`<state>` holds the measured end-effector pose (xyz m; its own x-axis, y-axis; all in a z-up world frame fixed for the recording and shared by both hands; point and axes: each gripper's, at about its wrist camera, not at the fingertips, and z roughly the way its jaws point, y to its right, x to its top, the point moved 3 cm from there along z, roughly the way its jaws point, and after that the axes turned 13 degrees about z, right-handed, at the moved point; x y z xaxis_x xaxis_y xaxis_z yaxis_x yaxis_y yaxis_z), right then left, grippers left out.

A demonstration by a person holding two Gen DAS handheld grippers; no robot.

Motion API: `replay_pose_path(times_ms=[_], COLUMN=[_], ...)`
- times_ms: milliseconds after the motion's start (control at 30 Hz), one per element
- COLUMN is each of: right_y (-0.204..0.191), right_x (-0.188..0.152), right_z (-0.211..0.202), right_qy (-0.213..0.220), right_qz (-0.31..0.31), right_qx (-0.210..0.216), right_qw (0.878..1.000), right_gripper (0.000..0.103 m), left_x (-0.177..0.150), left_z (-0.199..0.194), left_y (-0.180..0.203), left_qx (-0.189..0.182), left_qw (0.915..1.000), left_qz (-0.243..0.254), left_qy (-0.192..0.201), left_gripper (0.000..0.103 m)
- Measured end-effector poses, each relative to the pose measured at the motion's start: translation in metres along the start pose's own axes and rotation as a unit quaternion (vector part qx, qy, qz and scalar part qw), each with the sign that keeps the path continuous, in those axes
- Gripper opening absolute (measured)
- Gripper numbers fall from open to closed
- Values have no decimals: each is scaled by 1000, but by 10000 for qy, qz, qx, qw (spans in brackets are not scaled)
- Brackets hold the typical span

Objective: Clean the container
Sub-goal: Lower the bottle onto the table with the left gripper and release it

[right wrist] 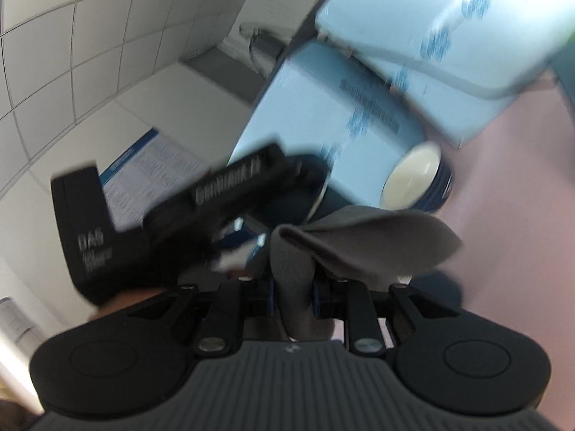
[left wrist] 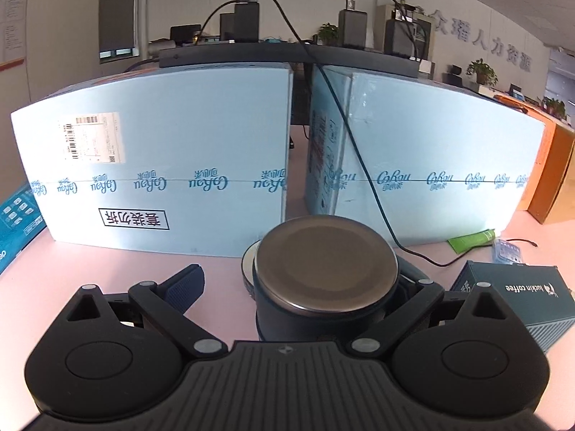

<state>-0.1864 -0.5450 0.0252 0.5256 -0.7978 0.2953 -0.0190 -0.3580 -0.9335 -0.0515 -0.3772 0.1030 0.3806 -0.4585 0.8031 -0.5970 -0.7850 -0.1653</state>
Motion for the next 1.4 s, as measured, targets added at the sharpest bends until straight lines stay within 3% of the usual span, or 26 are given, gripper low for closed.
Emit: replay_pose_path(times_ms=[100, 333, 500, 700, 867, 1000, 1100, 1400], right_y=[-2, -10, -12, -13, -11, -5, 5, 8], right_x=[-7, -4, -4, -5, -5, -2, 3, 3], right_z=[10, 19, 19, 20, 18, 17, 14, 2], right_qy=[-218, -10, -6, 39, 29, 140, 281, 432], right_qz=[-37, -12, -27, -63, -130, -99, 110, -47], right_qx=[79, 103, 98, 48, 40, -78, -195, -336], right_qw=[9997, 9999, 9999, 10000, 9999, 9998, 9994, 9985], right_gripper=[23, 23, 23, 23, 22, 22, 23, 23], left_x=[0, -2, -3, -2, -5, -5, -7, -26], left_z=[-1, -9, -12, -15, -16, -10, -3, -1], left_y=[6, 14, 16, 25, 22, 2, -9, -14], left_qx=[-119, -219, -284, -42, -567, -1398, -1693, -1508], left_qw=[9996, 9953, 9932, 9923, 9835, 9814, 9818, 9828], left_qz=[245, 872, 1038, 1159, 1550, 1083, 668, 642], left_qy=[48, 372, 453, 439, 747, 752, 549, 854], left_gripper=[98, 99, 99, 99, 98, 100, 101, 101])
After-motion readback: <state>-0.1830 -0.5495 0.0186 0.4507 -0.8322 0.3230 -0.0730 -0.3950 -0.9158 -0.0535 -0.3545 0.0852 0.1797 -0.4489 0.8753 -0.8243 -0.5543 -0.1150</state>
